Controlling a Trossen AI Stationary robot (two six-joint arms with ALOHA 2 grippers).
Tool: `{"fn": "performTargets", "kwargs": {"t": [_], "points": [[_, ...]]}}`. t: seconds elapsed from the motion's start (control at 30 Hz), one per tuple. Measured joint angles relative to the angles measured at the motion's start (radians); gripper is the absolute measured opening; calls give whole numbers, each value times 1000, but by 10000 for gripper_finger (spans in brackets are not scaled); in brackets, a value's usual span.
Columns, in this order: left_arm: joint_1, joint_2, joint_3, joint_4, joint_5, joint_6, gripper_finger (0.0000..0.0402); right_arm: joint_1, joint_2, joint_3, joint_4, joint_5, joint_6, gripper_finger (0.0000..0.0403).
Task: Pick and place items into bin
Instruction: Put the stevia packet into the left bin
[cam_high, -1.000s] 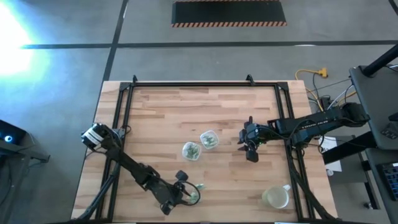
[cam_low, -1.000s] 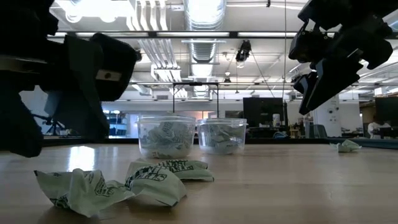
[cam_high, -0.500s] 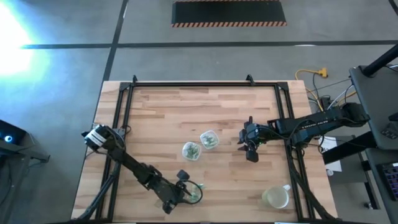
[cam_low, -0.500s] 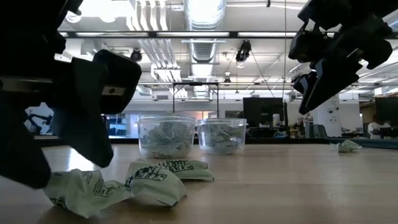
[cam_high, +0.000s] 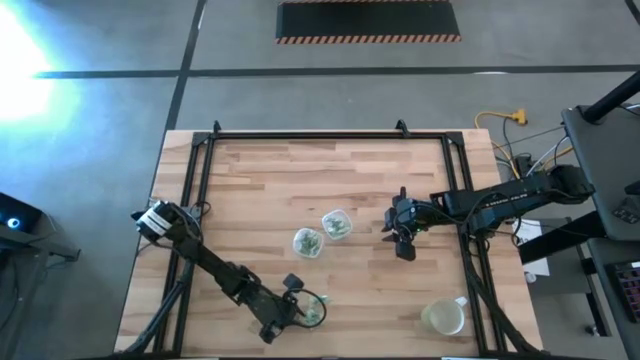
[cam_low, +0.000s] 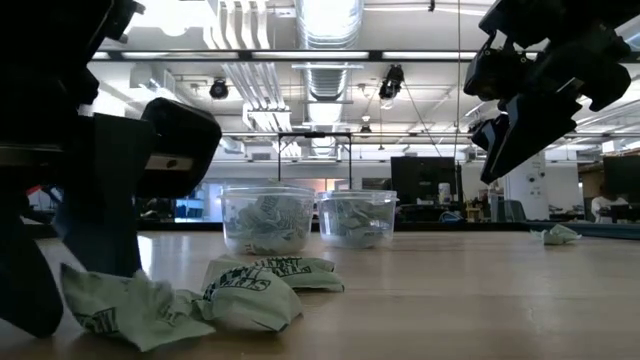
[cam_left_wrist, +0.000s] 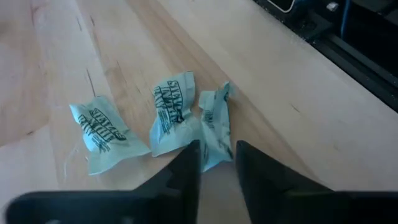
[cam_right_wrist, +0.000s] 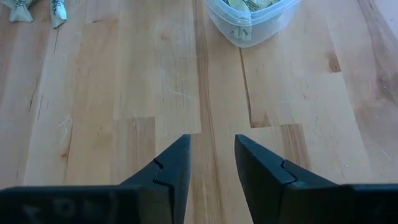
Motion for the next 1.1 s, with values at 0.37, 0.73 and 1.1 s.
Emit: {"fn": "performTargets", "kwargs": {"t": [0.37, 0.73, 1.1], "points": [[3, -3, 0, -2, -9, 10, 4, 0, 0, 0, 2, 0, -1, 109], [4, -80, 0, -25, -276, 89, 2, 0, 0, 0, 8, 0, -7, 101], [28, -173, -10, -201, -726, 88, 2, 0, 0, 0, 17, 0, -11, 90]]}}
